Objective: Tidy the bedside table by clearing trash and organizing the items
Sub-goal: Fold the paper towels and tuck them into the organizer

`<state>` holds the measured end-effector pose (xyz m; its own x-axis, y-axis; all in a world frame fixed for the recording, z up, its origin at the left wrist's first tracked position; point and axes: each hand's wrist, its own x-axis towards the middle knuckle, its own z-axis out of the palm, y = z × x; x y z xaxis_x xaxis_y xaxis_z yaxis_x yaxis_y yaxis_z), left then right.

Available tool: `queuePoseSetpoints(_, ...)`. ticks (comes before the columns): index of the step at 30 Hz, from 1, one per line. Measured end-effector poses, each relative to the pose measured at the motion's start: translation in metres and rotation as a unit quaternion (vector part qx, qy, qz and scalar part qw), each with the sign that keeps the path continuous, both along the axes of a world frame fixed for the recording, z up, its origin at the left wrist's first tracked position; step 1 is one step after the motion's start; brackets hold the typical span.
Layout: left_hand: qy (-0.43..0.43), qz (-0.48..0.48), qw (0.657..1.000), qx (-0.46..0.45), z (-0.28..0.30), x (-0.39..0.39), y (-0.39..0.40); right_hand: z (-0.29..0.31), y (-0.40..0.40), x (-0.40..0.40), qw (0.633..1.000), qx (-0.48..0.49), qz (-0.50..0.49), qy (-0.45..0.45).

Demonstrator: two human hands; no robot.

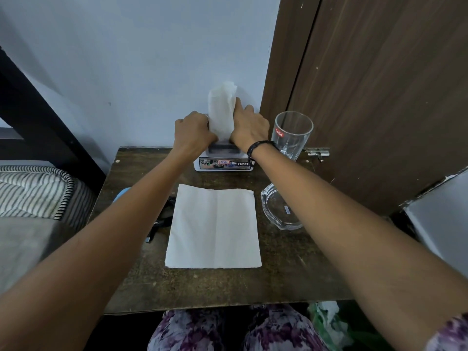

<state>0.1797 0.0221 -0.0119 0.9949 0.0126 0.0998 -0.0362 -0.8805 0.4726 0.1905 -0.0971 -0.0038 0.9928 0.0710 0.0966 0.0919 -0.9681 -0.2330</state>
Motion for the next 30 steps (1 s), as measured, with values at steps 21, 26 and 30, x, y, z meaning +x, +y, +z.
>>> queuePoseSetpoints(21, -0.183, 0.071, 0.98, -0.02, -0.008, -0.081, -0.007, 0.001, -0.015, -0.051, 0.944, 0.313, -0.039, -0.092)
queuePoseSetpoints(26, -0.077, 0.123, 0.989, 0.028, -0.032, -0.168, -0.001, -0.012, -0.007, -0.144, 0.944, 0.318, -0.031, -0.077)
queuePoseSetpoints(30, 0.056, 0.138, 0.988, 0.03, -0.046, -0.206, -0.002, -0.036, 0.0, -0.201, 0.985, 0.147, -0.052, 0.08)
